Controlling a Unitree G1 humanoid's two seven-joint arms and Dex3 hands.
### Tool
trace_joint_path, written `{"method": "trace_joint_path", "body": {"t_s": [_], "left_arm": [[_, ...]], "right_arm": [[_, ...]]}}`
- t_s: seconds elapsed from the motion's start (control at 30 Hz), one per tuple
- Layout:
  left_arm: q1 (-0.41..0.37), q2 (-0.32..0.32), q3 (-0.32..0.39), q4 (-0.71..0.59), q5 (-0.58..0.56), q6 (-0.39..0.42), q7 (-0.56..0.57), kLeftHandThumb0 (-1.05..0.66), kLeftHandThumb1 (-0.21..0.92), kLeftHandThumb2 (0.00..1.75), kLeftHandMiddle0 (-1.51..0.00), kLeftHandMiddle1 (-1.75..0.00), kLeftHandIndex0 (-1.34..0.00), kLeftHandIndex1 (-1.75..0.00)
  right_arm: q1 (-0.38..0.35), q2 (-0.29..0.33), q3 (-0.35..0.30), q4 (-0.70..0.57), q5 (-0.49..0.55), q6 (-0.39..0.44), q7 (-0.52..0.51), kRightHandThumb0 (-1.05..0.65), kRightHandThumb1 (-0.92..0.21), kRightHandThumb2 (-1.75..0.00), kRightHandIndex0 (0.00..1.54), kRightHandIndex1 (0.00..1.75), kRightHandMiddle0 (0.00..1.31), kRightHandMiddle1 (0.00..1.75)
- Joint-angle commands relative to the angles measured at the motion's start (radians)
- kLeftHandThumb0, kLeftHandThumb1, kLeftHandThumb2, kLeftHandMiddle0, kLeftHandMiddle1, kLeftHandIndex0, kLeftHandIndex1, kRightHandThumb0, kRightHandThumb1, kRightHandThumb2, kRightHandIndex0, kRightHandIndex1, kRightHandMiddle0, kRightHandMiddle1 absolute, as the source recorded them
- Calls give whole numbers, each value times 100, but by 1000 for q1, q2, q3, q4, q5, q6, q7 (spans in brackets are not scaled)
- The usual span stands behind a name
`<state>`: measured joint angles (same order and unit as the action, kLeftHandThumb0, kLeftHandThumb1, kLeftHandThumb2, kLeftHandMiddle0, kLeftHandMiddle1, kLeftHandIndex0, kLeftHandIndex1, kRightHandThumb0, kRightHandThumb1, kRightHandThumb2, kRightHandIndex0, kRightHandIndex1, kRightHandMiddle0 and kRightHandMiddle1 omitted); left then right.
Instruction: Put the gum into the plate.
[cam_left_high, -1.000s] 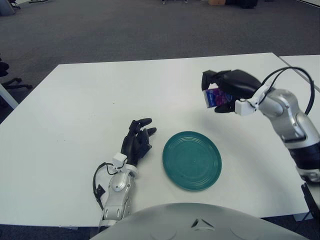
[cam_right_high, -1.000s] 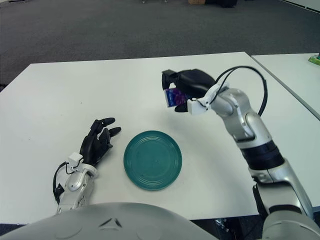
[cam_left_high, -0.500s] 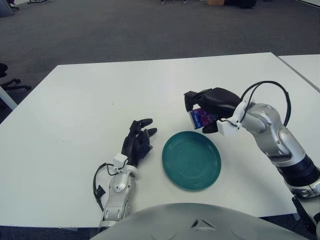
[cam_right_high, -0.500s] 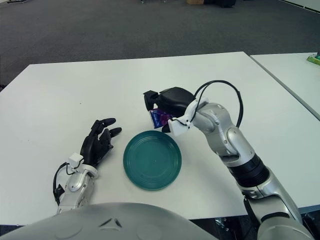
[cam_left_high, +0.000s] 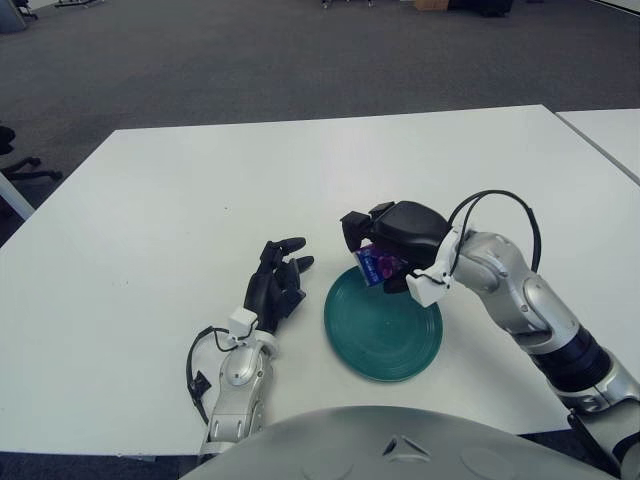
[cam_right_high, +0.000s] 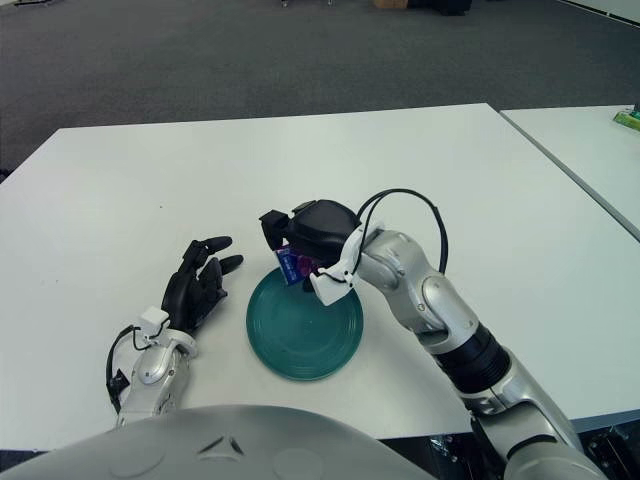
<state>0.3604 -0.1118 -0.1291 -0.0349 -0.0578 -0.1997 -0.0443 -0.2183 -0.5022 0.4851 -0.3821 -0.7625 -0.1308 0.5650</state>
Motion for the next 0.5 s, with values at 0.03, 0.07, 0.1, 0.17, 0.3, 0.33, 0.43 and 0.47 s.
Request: {"method": "trace_joint_path", "body": {"t_s": [0.03, 0.07, 0.1, 0.17, 0.3, 0.33, 0.43, 0.47], "left_arm": [[15, -5, 0, -3, -2, 24, 11, -68, 92, 82, -42, -87, -28, -115], [15, -5, 0, -4, -3, 27, 11, -68, 92, 82, -42, -87, -29, -115], [15, -6, -1, -5, -3, 28, 12, -68, 92, 82, -42, -87, -29, -115], [16, -6, -1, -10, -6, 38, 13, -67, 92, 81, -43, -88, -29, -115], [13, -5, -1, -12, -8, 52, 14, -67, 92, 80, -44, -89, -29, -115], [10, -5, -1, -10, -9, 57, 14, -67, 92, 80, -44, -89, -28, -115], [4, -4, -1, -6, -9, 68, 15, -68, 92, 80, -44, -89, -26, -114], [2, -5, -1, -4, -8, 69, 15, -69, 92, 80, -44, -90, -26, -113]], "right_arm": [[29, 14, 16, 49, -5, -23, -31, -43, -49, -110, 100, 175, 48, 175], [30, 16, 16, 52, -3, -26, -30, -43, -50, -109, 100, 175, 47, 175], [30, 17, 16, 54, -3, -28, -29, -43, -50, -109, 99, 175, 47, 175], [32, 20, 25, 64, 1, -33, -15, -42, -51, -108, 97, 175, 47, 175], [53, 32, 65, 111, -24, -64, -37, -42, -52, -106, 94, 175, 46, 175], [66, 29, 76, 131, -27, -82, -52, -42, -52, -106, 94, 175, 46, 175], [83, 16, 87, 158, -20, -110, -65, -42, -53, -105, 93, 175, 45, 175], [83, 14, 88, 161, -18, -114, -65, -42, -53, -105, 93, 175, 45, 175]]}}
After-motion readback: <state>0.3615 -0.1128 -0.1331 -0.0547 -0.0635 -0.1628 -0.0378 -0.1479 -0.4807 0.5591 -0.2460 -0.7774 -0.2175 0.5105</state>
